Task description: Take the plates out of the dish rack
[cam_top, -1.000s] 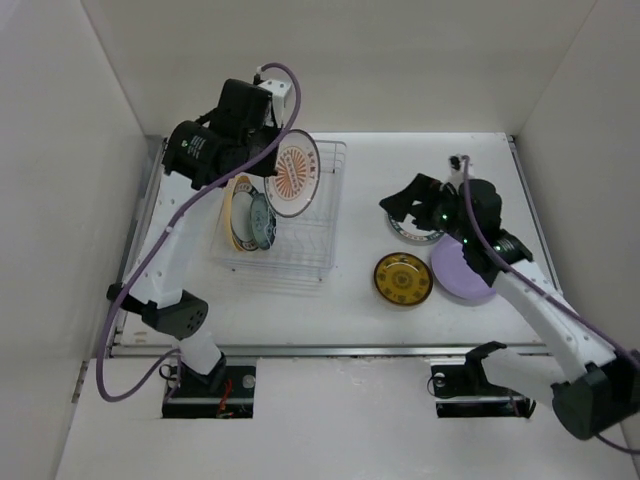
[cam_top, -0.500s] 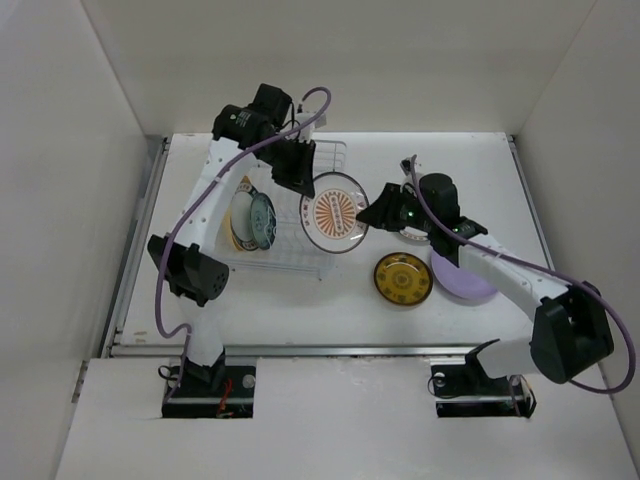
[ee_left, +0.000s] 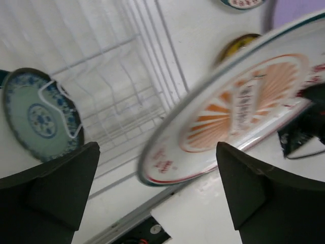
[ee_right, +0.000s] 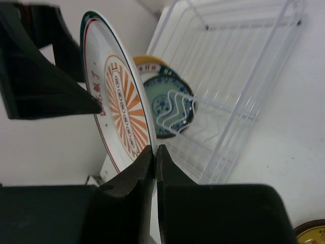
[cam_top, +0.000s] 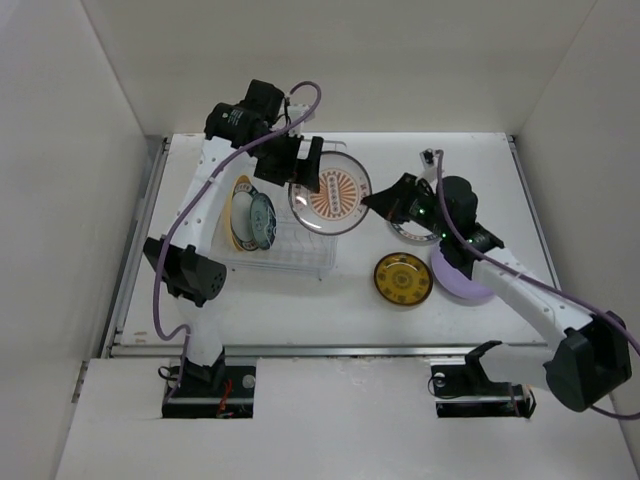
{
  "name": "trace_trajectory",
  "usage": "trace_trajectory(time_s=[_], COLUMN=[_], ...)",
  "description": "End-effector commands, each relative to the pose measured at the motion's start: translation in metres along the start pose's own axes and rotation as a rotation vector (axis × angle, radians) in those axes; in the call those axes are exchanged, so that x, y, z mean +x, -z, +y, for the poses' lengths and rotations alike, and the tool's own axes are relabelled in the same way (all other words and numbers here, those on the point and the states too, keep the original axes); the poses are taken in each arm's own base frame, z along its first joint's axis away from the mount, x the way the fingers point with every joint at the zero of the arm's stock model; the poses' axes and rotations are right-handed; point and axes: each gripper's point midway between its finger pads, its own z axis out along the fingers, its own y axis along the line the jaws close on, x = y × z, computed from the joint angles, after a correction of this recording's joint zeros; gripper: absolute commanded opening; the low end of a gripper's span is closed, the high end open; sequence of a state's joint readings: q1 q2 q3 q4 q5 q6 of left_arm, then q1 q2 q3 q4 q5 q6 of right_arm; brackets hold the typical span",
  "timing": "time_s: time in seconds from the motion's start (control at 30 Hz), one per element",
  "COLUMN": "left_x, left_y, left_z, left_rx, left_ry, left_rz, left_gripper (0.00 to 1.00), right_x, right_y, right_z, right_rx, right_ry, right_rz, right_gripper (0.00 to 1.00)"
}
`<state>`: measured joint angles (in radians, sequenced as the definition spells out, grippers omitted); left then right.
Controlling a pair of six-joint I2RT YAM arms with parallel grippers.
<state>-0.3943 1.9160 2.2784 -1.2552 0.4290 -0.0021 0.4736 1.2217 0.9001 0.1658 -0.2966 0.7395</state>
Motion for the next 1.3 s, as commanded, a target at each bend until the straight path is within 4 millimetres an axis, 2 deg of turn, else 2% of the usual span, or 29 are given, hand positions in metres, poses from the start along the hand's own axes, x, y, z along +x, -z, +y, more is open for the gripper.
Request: trace_trajectory(time_s=[0.0,0.03,0.07,0.1,0.13,0.17,0.2,0.23,0.3,0.33,0.37,0.47,0.5,0.63,0.7,0.73,0.93,0.97,1.03,1.07,1.1,1.17,1.2,1.23,1.27], left_x=[-0.020,-0.023,-0.027,-0.028,-0.029,-0.026,-0.023,-0.021,-0.011,-0.007,-0.004,0.007,0.009,0.023,0.022,0.022,0.025,0.025,0.025,0.025,0.027,0.027,0.027,0.027,0.027], left_y=[0.022,0.028,0.042,0.048,0.055,0.060,0.060,0.059,0.058,0.056,0.058,0.055,0.057,0.053,0.053,0.053,0.049,0.049,0.049,0.049,0.047,0.047,0.047,0.047,0.047], left_z=[0.029,0.042,0.068,0.079,0.091,0.099,0.106,0.109,0.119,0.122,0.122,0.124,0.123,0.125,0.123,0.123,0.122,0.122,0.122,0.122,0.122,0.122,0.122,0.122,0.122], left_rx=[-0.243,-0.324,-0.493,-0.566,-0.623,-0.678,-0.702,-0.721,-0.774,-0.785,-0.786,-0.790,-0.790,-0.784,-0.772,-0.772,-0.751,-0.751,-0.751,-0.751,-0.752,-0.752,-0.752,-0.752,-0.752], left_ry=[0.026,0.037,0.052,0.066,0.077,0.088,0.097,0.108,0.109,0.109,0.101,0.092,0.080,0.060,0.060,0.060,0.053,0.053,0.053,0.053,0.053,0.053,0.053,0.053,0.053], left_rz=[-0.102,-0.123,-0.156,-0.168,-0.176,-0.175,-0.161,-0.154,-0.118,-0.102,-0.095,-0.053,-0.050,0.003,-0.007,-0.007,0.008,0.008,0.008,0.008,0.017,0.017,0.017,0.017,0.017], left_gripper=[1.00,1.00,1.00,1.00,1.00,1.00,1.00,1.00,1.00,1.00,1.00,1.00,1.00,1.00,1.00,1.00,1.00,1.00,1.00,1.00,1.00,1.00,1.00,1.00,1.00], right_x=[-0.063,-0.070,-0.074,-0.085,-0.087,-0.087,-0.089,-0.088,-0.090,-0.095,-0.087,-0.081,-0.076,-0.056,-0.054,-0.046,-0.032,-0.026,-0.034,-0.022,-0.020,-0.020,-0.018,-0.013,-0.016], right_y=[0.018,0.026,0.030,0.037,0.045,0.052,0.055,0.064,0.075,0.087,0.091,0.100,0.096,0.087,0.085,0.081,0.081,0.079,0.074,0.073,0.073,0.072,0.072,0.074,0.075], right_z=[-0.004,-0.006,-0.015,-0.025,-0.036,-0.057,-0.053,-0.075,-0.096,-0.112,-0.129,-0.163,-0.175,-0.201,-0.211,-0.218,-0.258,-0.262,-0.265,-0.273,-0.277,-0.279,-0.281,-0.285,-0.284], right_rx=[0.091,0.115,0.155,0.220,0.283,0.376,0.366,0.468,0.570,0.645,0.715,0.830,0.856,0.902,0.915,0.926,1.003,1.008,1.013,1.046,1.062,1.084,1.092,1.107,1.116], right_ry=[-0.048,-0.061,-0.076,-0.092,-0.101,-0.134,-0.143,-0.160,-0.217,-0.234,-0.249,-0.271,-0.278,-0.310,-0.324,-0.331,-0.385,-0.383,-0.349,-0.348,-0.315,-0.289,-0.282,-0.276,-0.271], right_rz=[-0.259,-0.289,-0.307,-0.361,-0.367,-0.388,-0.398,-0.419,-0.459,-0.501,-0.485,-0.484,-0.459,-0.373,-0.361,-0.332,-0.279,-0.254,-0.226,-0.163,-0.124,-0.078,-0.061,-0.036,-0.043], right_gripper=[0.00,0.00,0.00,0.00,0.00,0.00,0.00,0.00,0.00,0.00,0.00,0.00,0.00,0.00,0.00,0.00,0.00,0.03,0.15,0.21,0.34,0.49,0.69,0.74,0.76])
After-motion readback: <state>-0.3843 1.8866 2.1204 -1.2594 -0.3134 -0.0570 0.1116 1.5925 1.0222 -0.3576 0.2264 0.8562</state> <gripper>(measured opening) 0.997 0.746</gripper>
